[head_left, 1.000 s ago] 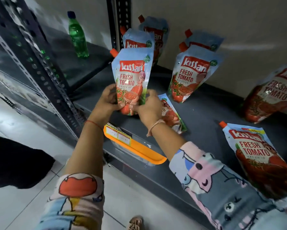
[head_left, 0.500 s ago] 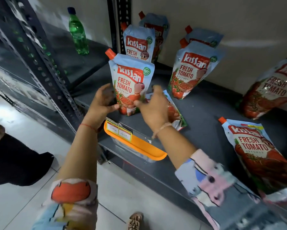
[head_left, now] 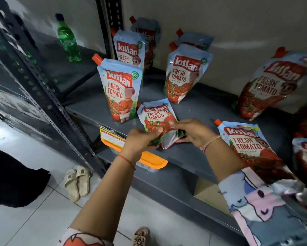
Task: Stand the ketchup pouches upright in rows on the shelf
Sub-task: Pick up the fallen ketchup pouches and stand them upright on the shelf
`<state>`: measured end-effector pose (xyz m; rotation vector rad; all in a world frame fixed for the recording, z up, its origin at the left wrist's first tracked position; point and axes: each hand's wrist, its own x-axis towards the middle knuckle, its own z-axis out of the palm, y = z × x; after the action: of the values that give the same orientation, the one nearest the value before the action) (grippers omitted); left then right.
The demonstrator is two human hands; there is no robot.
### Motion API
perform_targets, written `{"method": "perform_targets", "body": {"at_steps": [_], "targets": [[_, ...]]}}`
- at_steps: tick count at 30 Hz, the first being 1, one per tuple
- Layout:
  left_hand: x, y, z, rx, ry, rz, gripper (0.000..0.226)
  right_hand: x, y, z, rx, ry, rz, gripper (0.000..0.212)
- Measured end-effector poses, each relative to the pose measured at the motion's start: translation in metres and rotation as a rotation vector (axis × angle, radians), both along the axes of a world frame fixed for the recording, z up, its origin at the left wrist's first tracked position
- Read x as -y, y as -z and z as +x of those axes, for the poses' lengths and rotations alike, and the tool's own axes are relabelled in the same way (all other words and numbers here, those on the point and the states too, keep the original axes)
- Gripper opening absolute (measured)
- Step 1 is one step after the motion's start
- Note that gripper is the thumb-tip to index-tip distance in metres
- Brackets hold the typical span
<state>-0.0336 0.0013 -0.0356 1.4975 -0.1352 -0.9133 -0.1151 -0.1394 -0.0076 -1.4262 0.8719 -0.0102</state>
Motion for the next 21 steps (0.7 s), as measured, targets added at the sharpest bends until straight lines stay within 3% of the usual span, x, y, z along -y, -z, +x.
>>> {"method": "perform_targets", "body": {"at_steps": [3,6,7,12,15,21], "targets": [[-0.011,0.003,-0.010,0.041,0.062,0.019,0.049,-0.009,0.009,-0.019,0.060,0.026,-0.074,0.037],[-0.018,-0.002,-0.010,0.143,0.130,0.020,0.036,-0.023,0.016,-0.031,0.245,0.118,-0.142,0.008],[-0.019,-0.005,-0.008,0.190,0.156,0.020,0.033,-0.028,0.018,-0.031,0.300,0.149,-0.174,0.009],[-0.011,-0.010,0.015,0.314,0.166,-0.032,0.044,-0.043,0.026,-0.009,0.471,0.276,-0.311,0.034],[-0.003,-0.004,0.027,0.375,0.132,-0.074,0.050,-0.045,0.035,0.008,0.467,0.298,-0.391,0.043],[0.004,0.016,0.029,0.424,-0.027,-0.110,0.054,-0.051,0.046,0.027,0.410,0.281,-0.477,0.041]]}}
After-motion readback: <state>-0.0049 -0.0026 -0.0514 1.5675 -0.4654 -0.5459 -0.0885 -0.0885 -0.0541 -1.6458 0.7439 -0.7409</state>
